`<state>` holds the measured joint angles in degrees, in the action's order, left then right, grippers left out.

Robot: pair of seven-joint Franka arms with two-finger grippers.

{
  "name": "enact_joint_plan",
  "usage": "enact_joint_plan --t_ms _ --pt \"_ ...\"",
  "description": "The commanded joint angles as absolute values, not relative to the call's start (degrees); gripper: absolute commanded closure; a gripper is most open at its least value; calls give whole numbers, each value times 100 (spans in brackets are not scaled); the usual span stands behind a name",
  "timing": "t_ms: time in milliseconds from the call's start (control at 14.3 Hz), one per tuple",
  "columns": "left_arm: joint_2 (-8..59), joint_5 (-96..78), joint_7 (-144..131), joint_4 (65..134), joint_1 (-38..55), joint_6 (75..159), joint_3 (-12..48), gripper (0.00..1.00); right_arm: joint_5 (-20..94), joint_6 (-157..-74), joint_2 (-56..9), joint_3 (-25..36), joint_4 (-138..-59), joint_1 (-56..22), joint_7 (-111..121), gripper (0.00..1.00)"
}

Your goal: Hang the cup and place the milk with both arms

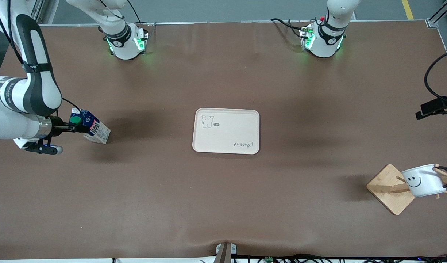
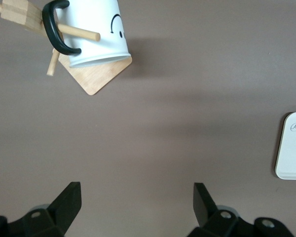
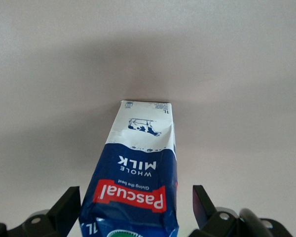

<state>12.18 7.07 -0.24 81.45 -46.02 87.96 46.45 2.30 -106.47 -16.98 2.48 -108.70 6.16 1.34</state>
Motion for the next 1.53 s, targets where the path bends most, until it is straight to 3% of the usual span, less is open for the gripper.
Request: enact_joint_plan --t_ms 0,349,698,1256,1465 --pt "915 835 -342 8209 -4649 8622 4799 0 255 -10600 -1696 141 -10890 765 185 0" --pt "800 835 -325 8209 -4650 8604 5009 0 264 -10399 -1687 132 -10566 773 184 0" --pt "686 800 -281 8218 -4345 8604 4993 0 492 -9923 -1705 123 -9065 729 175 0" --pt "36 431 -264 8718 -1568 8587 2368 0 228 -9932 -2030 132 -7051 659 448 0" --pt "-210 316 -307 9016 -653 8657 1496 0 254 -9870 -1873 71 -6926 580 501 0"
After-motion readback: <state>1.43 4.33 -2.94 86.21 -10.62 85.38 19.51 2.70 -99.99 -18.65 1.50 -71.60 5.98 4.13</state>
